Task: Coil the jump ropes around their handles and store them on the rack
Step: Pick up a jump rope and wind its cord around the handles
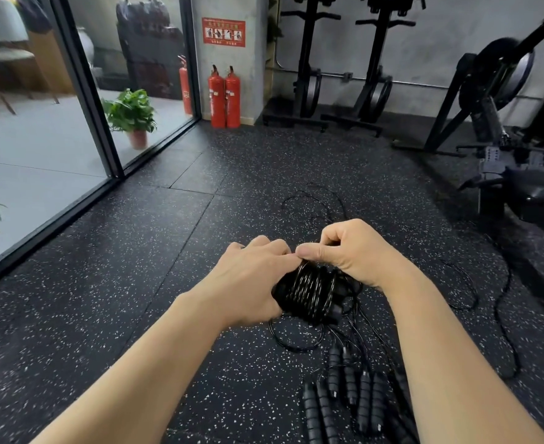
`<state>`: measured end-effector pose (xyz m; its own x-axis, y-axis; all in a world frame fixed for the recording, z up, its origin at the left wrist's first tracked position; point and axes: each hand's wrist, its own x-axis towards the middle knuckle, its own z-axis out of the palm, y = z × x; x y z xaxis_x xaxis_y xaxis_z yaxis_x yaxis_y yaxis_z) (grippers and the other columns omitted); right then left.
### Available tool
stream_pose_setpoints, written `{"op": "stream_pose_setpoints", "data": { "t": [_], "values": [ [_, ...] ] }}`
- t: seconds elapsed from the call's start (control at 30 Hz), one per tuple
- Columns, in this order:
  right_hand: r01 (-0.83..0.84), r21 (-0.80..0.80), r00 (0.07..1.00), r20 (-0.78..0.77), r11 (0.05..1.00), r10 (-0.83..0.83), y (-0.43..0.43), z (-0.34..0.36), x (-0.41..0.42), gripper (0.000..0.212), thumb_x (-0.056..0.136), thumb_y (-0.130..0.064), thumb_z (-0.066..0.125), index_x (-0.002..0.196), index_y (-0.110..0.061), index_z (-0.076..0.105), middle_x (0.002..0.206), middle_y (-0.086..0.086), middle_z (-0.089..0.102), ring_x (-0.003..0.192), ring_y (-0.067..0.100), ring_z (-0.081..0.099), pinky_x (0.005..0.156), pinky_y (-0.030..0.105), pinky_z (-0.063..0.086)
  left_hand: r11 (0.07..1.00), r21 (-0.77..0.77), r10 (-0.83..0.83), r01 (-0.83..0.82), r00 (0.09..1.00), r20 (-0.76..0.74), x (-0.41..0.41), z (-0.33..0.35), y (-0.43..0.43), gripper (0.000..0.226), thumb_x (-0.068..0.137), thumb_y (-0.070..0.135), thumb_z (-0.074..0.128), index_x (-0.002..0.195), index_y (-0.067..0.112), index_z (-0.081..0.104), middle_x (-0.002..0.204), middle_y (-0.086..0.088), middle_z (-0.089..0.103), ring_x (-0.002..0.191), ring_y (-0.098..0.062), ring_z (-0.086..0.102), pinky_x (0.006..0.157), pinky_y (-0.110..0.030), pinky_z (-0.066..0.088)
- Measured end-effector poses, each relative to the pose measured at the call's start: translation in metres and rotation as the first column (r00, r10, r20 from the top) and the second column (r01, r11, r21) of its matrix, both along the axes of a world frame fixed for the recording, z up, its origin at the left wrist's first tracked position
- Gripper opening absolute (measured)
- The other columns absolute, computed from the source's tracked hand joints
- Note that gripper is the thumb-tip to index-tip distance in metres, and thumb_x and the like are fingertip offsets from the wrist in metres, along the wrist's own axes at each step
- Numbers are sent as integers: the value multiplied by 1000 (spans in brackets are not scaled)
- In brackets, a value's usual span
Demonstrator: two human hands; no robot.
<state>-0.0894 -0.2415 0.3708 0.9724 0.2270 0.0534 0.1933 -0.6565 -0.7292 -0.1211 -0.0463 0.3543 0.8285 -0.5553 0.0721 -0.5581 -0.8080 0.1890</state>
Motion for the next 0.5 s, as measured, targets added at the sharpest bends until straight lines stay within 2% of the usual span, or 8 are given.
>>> {"op": "stream_pose_setpoints", "data": {
  "t": [0.07, 0.17, 0.27, 0.33, 0.4, 0.5],
  "values": [
    [5, 15, 1000, -23, 1000, -5, -2, -2, 1, 66, 50, -79, 66, 59, -14, 59, 50, -8, 50, 49, 7, 45, 55, 27, 38, 999, -40, -13, 13, 1000, 4, 0, -1, 1, 25, 84, 45, 53, 106, 36, 49, 103, 16, 46, 103, -11, 41, 89, -39, 39],
    [-33, 134, 994, -96, 990, 47, -2, -1, 1, 50, 62, -60, 71, 56, -13, 53, 48, -5, 44, 43, 8, 38, 45, 22, 31, 996, -93, -13, 14, 1000, 7, 1, -1, 0, 29, 80, 43, 56, 105, 32, 45, 95, 17, 42, 98, -9, 39, 89, -38, 39],
    [-54, 250, 965, -236, 967, 115, -3, -1, 2, 47, 68, -48, 74, 61, -9, 50, 52, -1, 43, 43, 10, 37, 42, 20, 30, 996, -84, -24, 23, 1000, -12, 0, -1, -1, 36, 76, 36, 64, 100, 33, 38, 95, 17, 41, 97, -8, 38, 88, -35, 37],
    [-66, 281, 930, -331, 957, 161, -5, -3, 3, 51, 66, -51, 75, 72, -4, 55, 59, 6, 47, 47, 14, 41, 45, 23, 33, 996, -76, -41, 37, 998, -49, -2, -1, -4, 38, 74, 31, 66, 106, 29, 46, 101, 14, 44, 102, -8, 38, 90, -35, 36],
    [-76, 317, 895, -395, 945, 205, -8, -7, 4, 49, 65, -53, 74, 72, -6, 59, 62, 8, 51, 50, 16, 44, 47, 26, 35, 993, -106, -64, 55, 995, -81, -3, -2, -6, 37, 74, 28, 66, 109, 26, 53, 103, 12, 46, 103, -9, 40, 91, -36, 37],
    [-54, 446, 835, -471, 894, 285, -10, -13, 6, 38, 70, -46, 70, 71, -8, 67, 65, 9, 60, 51, 17, 55, 51, 27, 46, 955, -292, -97, 52, 986, -139, -2, -6, -5, 40, 68, 30, 66, 108, 26, 60, 104, 12, 51, 101, -6, 48, 91, -35, 44]
  ]
}}
